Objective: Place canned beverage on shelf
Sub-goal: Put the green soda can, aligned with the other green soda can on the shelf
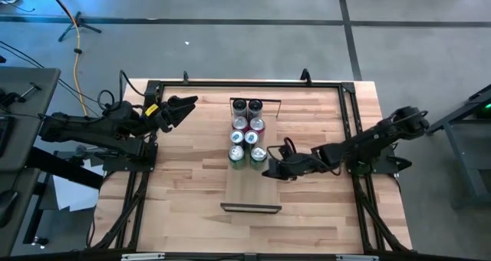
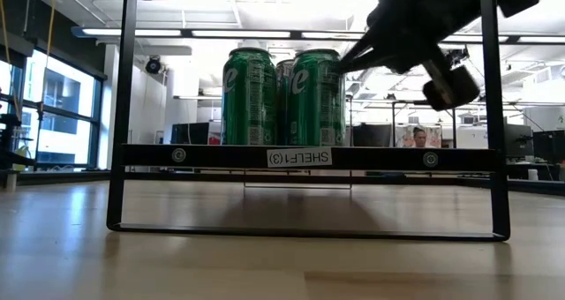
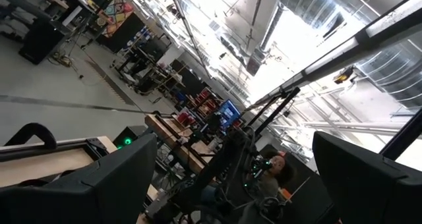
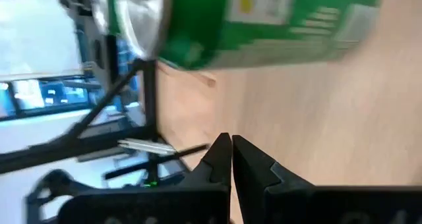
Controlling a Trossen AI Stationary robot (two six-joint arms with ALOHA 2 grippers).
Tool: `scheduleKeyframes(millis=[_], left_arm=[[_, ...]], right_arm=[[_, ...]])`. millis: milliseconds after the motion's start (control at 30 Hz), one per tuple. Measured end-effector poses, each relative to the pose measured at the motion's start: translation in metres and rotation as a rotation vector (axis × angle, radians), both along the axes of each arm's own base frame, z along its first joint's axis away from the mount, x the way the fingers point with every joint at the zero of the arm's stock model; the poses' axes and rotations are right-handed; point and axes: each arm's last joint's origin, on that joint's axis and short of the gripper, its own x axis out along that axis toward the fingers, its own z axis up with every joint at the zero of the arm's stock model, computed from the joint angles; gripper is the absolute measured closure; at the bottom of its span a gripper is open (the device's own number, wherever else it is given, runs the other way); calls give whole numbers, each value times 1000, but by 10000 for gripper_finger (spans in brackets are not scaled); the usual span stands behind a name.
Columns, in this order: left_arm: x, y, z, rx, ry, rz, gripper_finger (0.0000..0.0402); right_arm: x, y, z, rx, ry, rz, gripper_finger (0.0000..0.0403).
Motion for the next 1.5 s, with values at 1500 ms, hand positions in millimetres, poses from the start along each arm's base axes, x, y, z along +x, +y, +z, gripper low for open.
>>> scheduleKeyframes(millis=[1500], left_arm=[[2,-2,-19,108,240,-57,37]], right_arm=[[-2,-18,-1,-109,34,-192,403]])
